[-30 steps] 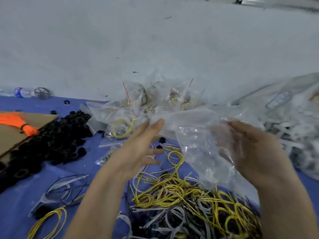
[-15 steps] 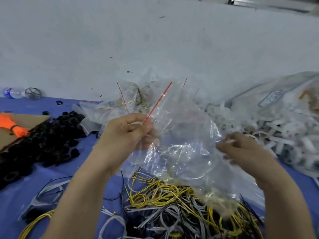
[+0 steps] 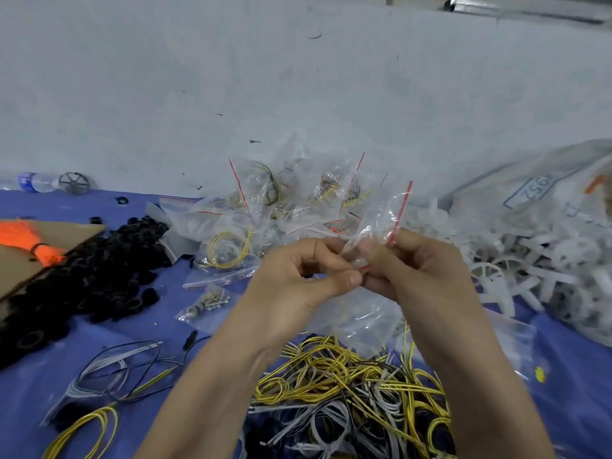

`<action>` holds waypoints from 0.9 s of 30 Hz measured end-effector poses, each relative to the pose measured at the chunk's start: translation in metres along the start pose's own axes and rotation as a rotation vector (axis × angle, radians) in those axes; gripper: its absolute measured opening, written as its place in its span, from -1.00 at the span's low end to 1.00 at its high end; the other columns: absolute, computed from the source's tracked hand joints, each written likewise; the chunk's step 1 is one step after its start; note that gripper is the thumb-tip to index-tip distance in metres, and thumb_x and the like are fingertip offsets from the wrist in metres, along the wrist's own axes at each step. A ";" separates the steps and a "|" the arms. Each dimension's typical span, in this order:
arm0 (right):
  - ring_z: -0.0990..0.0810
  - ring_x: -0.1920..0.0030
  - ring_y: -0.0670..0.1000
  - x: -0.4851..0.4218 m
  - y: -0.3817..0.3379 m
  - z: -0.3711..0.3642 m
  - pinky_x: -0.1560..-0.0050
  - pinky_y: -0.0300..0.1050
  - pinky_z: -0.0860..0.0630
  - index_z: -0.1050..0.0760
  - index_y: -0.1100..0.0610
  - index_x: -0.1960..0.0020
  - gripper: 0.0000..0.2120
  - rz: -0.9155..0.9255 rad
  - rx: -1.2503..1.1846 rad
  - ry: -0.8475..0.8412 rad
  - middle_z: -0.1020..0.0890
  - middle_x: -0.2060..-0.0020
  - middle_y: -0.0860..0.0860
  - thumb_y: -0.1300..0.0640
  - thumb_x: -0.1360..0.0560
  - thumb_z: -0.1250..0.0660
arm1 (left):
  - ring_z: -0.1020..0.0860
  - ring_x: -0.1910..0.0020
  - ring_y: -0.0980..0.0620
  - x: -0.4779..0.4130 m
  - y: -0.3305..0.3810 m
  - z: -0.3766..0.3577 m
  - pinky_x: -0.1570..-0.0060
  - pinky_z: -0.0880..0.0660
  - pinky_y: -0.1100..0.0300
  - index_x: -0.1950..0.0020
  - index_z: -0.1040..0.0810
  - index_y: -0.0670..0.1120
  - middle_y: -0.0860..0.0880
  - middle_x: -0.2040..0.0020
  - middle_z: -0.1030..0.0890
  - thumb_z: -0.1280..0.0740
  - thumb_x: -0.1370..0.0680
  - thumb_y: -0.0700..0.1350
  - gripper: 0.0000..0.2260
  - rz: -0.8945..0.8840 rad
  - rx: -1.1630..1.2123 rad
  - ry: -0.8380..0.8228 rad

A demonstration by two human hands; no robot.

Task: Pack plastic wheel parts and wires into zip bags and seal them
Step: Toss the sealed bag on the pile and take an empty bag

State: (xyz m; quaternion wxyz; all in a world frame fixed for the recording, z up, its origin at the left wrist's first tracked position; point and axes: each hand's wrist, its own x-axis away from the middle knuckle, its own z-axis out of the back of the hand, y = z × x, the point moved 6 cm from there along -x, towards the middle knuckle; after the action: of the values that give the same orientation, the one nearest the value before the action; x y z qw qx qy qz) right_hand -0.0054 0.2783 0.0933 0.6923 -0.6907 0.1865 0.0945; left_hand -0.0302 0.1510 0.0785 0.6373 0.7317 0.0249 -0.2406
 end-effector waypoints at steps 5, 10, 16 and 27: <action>-0.69 0.16 0.12 -0.002 0.010 0.000 0.19 -0.15 -0.63 -0.64 0.27 0.12 -0.84 -0.092 -0.059 -0.154 -0.69 0.20 0.20 0.28 -0.48 -0.29 | -0.63 0.12 0.19 -0.004 -0.012 0.003 0.11 -0.53 0.35 0.48 -0.56 -0.03 0.19 0.15 -0.65 -0.49 -0.23 -0.20 -0.84 0.063 0.110 0.051; -0.64 0.39 0.06 -0.010 0.018 0.020 0.38 -0.20 -0.56 -0.60 0.16 0.14 -0.79 -0.111 0.029 0.019 -0.66 0.25 0.20 0.44 -0.44 -0.31 | -0.62 0.11 0.21 -0.005 -0.001 0.015 0.17 -0.50 0.37 0.47 -0.55 0.00 0.16 0.13 -0.67 -0.48 -0.26 -0.19 -0.82 -0.035 0.114 0.120; -0.28 -0.24 -0.41 0.002 -0.018 0.023 0.08 -0.62 -0.31 -0.29 -0.19 -0.35 -0.23 0.531 0.702 0.330 -0.26 -0.39 0.02 0.36 -0.31 -0.46 | -0.56 -0.02 0.35 0.010 0.021 -0.007 -0.04 -0.37 0.51 0.26 -0.39 -0.01 0.24 0.09 -0.64 -0.38 -0.49 -0.29 -0.74 -0.379 -0.540 -0.113; -0.56 0.37 0.15 -0.011 0.002 0.066 0.42 -0.35 -0.29 -0.64 0.22 0.29 -0.50 0.171 0.730 0.404 -0.60 0.48 0.18 -0.24 -0.43 -0.33 | -0.53 0.08 0.14 -0.020 -0.048 0.179 0.09 -0.45 0.20 -0.21 -0.46 -0.06 -0.06 -0.16 -0.55 -0.22 -0.60 -0.13 -0.81 0.130 -1.116 0.350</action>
State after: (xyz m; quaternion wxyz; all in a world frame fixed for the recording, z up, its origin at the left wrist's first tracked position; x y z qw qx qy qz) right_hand -0.0080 0.3456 0.0946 0.8306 -0.3870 0.3963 -0.0581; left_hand -0.1217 -0.0041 0.0287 0.9259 0.3146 0.2075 -0.0271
